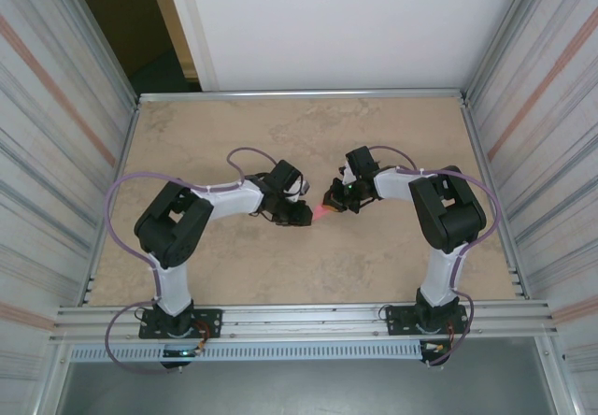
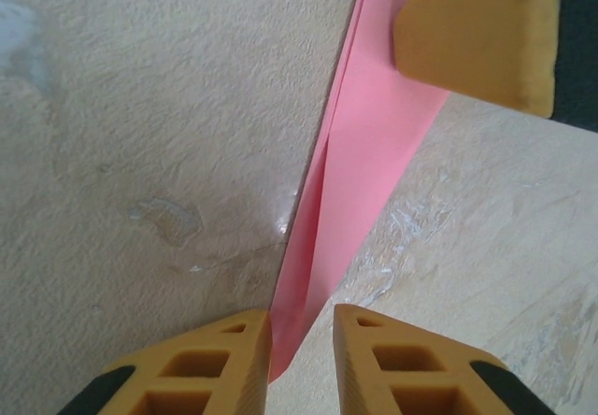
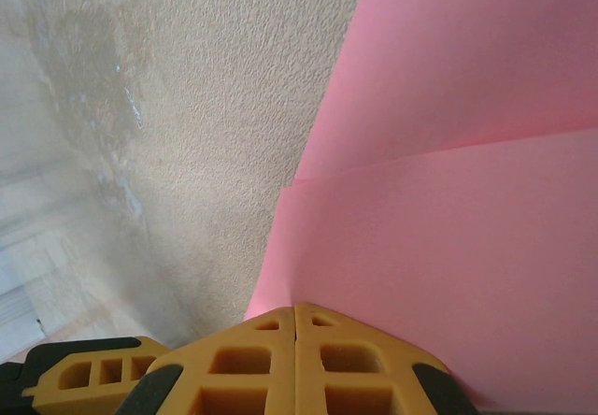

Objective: Fold a paper plane with a square sheet of paper (pick it up from the middle)
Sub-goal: Fold the wing for the fifth time at the center of the table.

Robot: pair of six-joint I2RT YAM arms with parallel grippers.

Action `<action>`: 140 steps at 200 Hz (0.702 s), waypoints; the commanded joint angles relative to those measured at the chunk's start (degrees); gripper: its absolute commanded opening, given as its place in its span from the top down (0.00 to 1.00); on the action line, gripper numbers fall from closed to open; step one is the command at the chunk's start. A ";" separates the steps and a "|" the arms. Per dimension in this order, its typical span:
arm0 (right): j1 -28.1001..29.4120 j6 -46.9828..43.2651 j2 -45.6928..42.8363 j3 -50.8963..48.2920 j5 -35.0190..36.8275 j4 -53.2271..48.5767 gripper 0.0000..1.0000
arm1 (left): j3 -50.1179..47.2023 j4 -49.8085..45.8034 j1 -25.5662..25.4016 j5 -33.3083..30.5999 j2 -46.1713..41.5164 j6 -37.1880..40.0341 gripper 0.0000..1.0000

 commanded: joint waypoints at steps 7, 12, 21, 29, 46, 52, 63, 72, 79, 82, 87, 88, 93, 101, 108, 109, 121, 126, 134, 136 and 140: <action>-0.32 0.66 4.83 -2.10 8.69 -7.17 0.93 | 0.35 -2.62 0.02 -2.62 0.54 1.47 0.76; -0.25 0.60 4.87 -2.13 8.73 -7.16 0.93 | 0.26 -2.31 0.04 -2.35 0.10 1.66 0.76; -0.32 0.57 4.84 -2.16 8.78 -7.15 0.93 | 0.21 -1.81 0.02 -2.13 -0.90 1.87 0.75; -0.34 0.61 4.87 -2.19 8.75 -7.13 0.93 | 0.22 -1.55 0.01 -2.12 -1.90 2.21 0.74; -0.26 0.66 4.98 -2.29 8.81 -7.02 0.93 | -0.23 -0.36 0.07 -2.47 -3.67 2.49 0.72; -0.32 0.66 4.92 -2.32 8.81 -7.08 0.93 | -0.37 -0.05 0.10 -2.62 -4.00 2.51 0.71; -0.25 0.67 4.93 -2.44 8.75 -7.01 0.93 | -0.45 0.26 0.28 -2.64 -4.01 2.53 0.71; -0.19 0.70 4.91 -2.41 8.77 -6.99 0.93 | -0.60 0.35 0.37 -2.65 -3.74 2.60 0.70; -0.23 0.66 4.92 -2.45 8.81 -6.98 0.93 | -0.60 0.55 0.37 -2.60 -3.48 2.69 0.70; -0.21 0.66 4.96 -2.43 8.74 -7.00 0.93 | -0.61 0.62 0.37 -2.52 -3.26 2.64 0.70; -0.15 0.68 4.97 -2.37 8.75 -6.95 0.93 | -0.45 0.49 0.37 -2.27 -2.86 2.68 0.70; -0.19 0.67 4.93 -2.37 8.78 -6.97 0.93 | -0.39 0.47 0.37 -2.20 -2.79 2.67 0.70; -0.23 0.66 4.96 -2.42 8.78 -7.00 0.93 | -0.19 0.42 0.37 -1.79 -2.39 2.73 0.70; -0.24 0.67 4.94 -2.44 8.90 -7.02 0.93 | 0.09 0.28 0.32 -0.97 -1.71 2.71 0.70; -0.21 0.68 4.97 -2.40 8.77 -7.04 0.93 | 0.36 0.28 0.20 -0.44 -1.26 2.80 0.69; -0.18 0.67 4.93 -2.38 8.84 -7.02 0.93 | 0.36 0.28 0.20 -0.40 -1.19 2.82 0.69; -0.21 0.66 4.92 -2.39 8.74 -7.02 0.93 | 0.45 0.08 0.10 0.02 -0.62 3.09 0.68; -0.23 0.66 4.96 -2.39 8.82 -7.04 0.93 | 0.50 -0.06 0.10 0.14 -0.39 3.09 0.68; -0.24 0.70 5.03 -2.40 8.82 -7.07 0.93 | 0.67 -0.36 0.10 0.30 -0.04 3.26 0.68; -0.26 0.69 5.06 -2.44 8.82 -7.02 0.93 | 0.75 -0.52 0.10 0.35 0.06 3.34 0.68; -0.24 0.67 5.03 -2.37 8.90 -7.08 0.93 | 1.01 -0.80 0.13 0.59 0.29 3.57 0.67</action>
